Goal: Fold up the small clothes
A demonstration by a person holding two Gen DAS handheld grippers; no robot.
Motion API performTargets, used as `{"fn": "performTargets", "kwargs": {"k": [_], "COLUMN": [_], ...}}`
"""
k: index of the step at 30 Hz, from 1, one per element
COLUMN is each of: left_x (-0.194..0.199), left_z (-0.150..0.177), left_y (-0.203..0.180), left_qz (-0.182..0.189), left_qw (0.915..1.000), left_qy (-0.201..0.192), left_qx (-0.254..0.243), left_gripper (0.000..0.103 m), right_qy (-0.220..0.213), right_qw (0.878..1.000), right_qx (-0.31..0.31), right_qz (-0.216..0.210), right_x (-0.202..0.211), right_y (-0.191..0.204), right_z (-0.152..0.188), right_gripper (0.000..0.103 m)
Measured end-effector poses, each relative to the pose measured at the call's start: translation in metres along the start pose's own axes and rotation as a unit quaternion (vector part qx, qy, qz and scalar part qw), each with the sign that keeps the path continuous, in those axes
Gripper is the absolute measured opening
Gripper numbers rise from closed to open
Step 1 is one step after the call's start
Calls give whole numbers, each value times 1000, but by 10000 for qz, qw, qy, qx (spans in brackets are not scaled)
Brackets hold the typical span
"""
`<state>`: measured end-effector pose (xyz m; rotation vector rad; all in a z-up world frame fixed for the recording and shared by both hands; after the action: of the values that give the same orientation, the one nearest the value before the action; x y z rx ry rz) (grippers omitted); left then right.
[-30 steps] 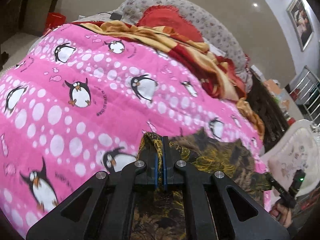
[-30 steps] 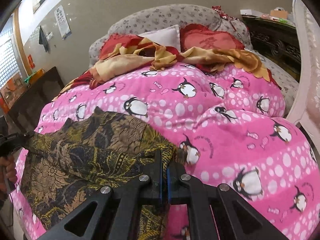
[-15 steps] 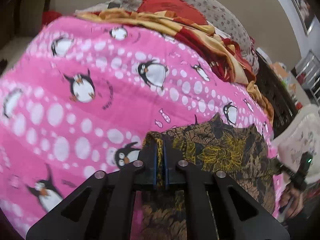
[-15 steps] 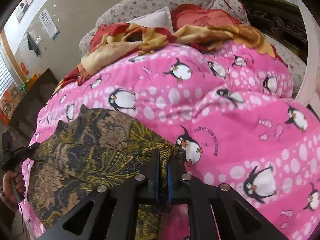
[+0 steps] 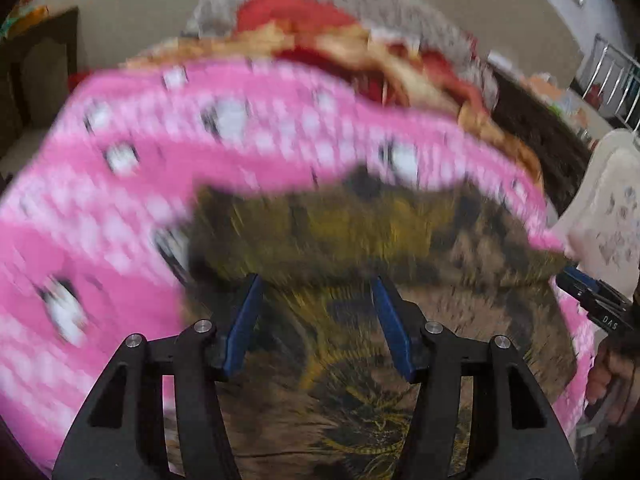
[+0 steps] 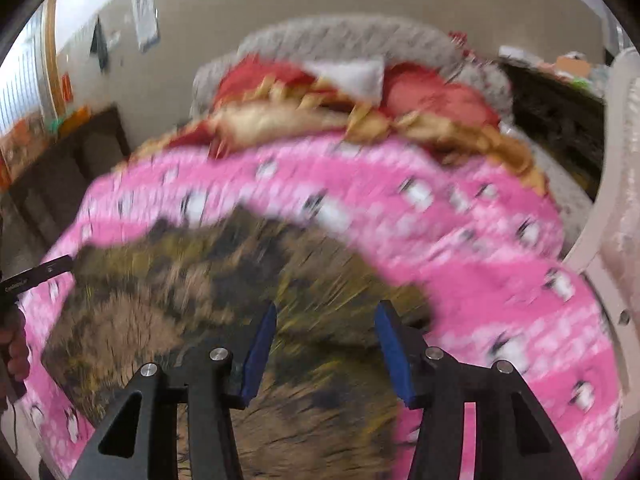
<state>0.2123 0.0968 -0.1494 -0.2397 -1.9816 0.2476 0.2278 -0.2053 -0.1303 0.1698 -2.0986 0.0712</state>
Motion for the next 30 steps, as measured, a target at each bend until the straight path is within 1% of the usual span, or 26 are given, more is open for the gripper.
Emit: {"fn": "performTargets", "kwargs": {"k": [1, 2, 3, 4, 5, 6, 7, 8, 9, 10, 11, 12, 13, 14, 15, 16, 17, 18, 19, 20, 22, 23, 24, 26, 28, 30], "left_x": [-10, -15, -14, -14, -15, -16, -17, -18, -20, -22, -25, -28, -29, -32, -37, -41, -44, -47, -48, -49, -50, -50, -48, -40, -28, -9], "left_z": [5, 9, 10, 11, 11, 11, 11, 9, 8, 6, 5, 1, -1, -3, -8, -12, -16, -21, -25, -34, -54, -74, -89, -109, -119, -121], "left_y": [1, 3, 2, 2, 1, 0, 0, -1, -2, -5, -9, -12, -14, -15, -17, -18, -19, -21, -20, -20, -17, -11, -2, 18, 26, 25], "left_qz": [-57, -140, -164, -194, -259, -299, -340, -400, -398, -384, -414, -516, -642, -852, -1037, -1126, -1221, -1316, -1333, -1312, -1124, -952, -934, -1180, -1209, -1003], "left_qw": [10000, 9999, 9997, 9995, 9992, 9990, 9988, 9986, 9985, 9983, 9977, 9966, 9955, 9934, 9911, 9899, 9888, 9878, 9878, 9886, 9918, 9945, 9951, 9926, 9919, 9937], "left_qy": [63, -54, -183, -225, -232, -203, -150, -40, 54, 190, 319, 411, 429, 445, 450, 444, 425, 421, 422, 423, 408, 336, 292, 199, 43, -253], "left_qx": [43, 11, -59, -116, -218, -272, -308, -346, -362, -391, -438, -501, -546, -628, -705, -737, -748, -715, -682, -599, -452, -282, -147, 183, 383, 433], "left_gripper": [57, 57, 57, 57, 58, 58, 58, 60, 67, 71, 79, 82, 82, 82, 85, 87, 88, 88, 88, 88, 88, 88, 88, 88, 88, 88], "right_qy": [120, 326, 539, 670, 347, 302, 316, 347, 411, 505, 596, 705, 699, 621, 553, 544, 728, 913, 973, 983, 997, 907, 745, 352, 267, 137], "right_qw": [9999, 9993, 9983, 9974, 9989, 9992, 9992, 9990, 9988, 9981, 9973, 9965, 9971, 9980, 9985, 9984, 9969, 9954, 9949, 9946, 9941, 9950, 9963, 9971, 9956, 9955], "right_qx": [-28, -96, -154, -219, -277, -240, -238, -266, -273, -269, -226, -119, -42, 9, 41, 82, 110, 61, -86, -214, -365, -392, -422, -669, -903, -924], "right_qz": [69, 157, 183, 178, 175, 136, 110, 26, -74, -233, -369, -428, -307, -153, -18, 119, 280, 300, 263, 247, 211, 129, 53, 41, -23, -128], "right_x": [-11, -27, -41, -53, -50, -50, -51, -51, -52, -53, -53, -52, -49, -46, -45, -47, -55, -63, -66, -68, -68, -68, -67, -60, -54, -41], "right_y": [4, 6, 6, 6, 5, 6, 6, 5, 6, 8, 10, 14, 15, 15, 15, 16, 14, 13, 9, 6, -1, -4, -7, -24, -34, -33], "right_z": [6, 15, 24, 33, 35, 37, 38, 38, 38, 39, 39, 38, 35, 31, 27, 23, 21, 20, 16, 12, -1, -16, -31, -62, -74, -75], "right_gripper": [49, 50, 57, 64, 66, 70, 70, 71, 75, 82, 87, 93, 92, 92, 92, 93, 93, 95, 101, 103, 103, 103, 103, 103, 103, 103]}}
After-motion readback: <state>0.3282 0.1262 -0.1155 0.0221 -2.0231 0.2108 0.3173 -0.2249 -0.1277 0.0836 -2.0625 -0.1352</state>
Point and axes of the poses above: each gripper's, at about its wrist camera, not at the fingertips, and x roughly against the way its jaws point, y to its left, z to its underside, the point moved 9 cm from there along -x, roughly the way its jaws point, and after that the axes turned 13 degrees about y, right-handed, at the moved point
